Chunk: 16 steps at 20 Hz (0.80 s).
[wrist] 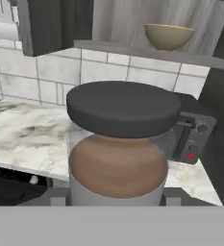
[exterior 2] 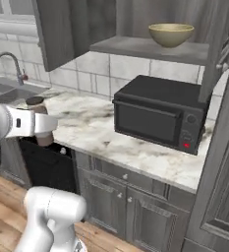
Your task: Take the cinnamon bottle from the cabinet and place it on the dining table, next to the plate with the cupcake. Then take the chocolate from the dining counter and place it on the cupcake plate.
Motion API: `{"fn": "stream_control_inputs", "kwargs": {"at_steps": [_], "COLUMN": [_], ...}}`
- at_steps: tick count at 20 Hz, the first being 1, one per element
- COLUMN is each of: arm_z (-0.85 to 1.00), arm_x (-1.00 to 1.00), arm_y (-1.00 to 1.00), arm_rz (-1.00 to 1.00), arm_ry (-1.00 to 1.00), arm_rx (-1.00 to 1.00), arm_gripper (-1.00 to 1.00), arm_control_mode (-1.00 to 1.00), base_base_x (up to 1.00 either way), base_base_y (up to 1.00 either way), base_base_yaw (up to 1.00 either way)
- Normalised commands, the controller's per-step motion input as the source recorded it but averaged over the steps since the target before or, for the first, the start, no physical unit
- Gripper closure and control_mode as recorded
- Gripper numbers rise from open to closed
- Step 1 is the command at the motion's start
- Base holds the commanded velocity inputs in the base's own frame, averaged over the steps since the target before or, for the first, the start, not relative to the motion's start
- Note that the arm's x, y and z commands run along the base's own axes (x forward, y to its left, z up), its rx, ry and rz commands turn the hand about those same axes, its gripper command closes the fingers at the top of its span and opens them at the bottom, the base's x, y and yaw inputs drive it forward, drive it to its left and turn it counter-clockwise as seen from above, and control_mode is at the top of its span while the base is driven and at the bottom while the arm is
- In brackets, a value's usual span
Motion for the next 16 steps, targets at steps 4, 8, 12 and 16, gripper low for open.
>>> {"fn": "stream_control_inputs", "kwargs": {"at_steps": [4, 8, 12, 16], "arm_z": [0.0, 0.0, 0.0, 0.0], "arm_x": [0.0, 0.0, 0.0, 0.0], "arm_y": [0.0, 0.0, 0.0, 0.0], "arm_rz": [0.0, 0.0, 0.0, 0.0], "arm_ry": [0.0, 0.0, 0.0, 0.0], "arm_rx": [0.0, 0.0, 0.0, 0.0], "arm_gripper": [1.0, 1.0, 1.0, 1.0], "arm_control_mode": [1.0, 1.0, 1.0, 1.0], "base_base_x": [-0.53, -0.41, -0.2, -0.07], "base_base_y": [0.33, 0.37, 0.41, 0.38], "base_base_yaw": [0.91, 0.93, 0.95, 0.99]}}
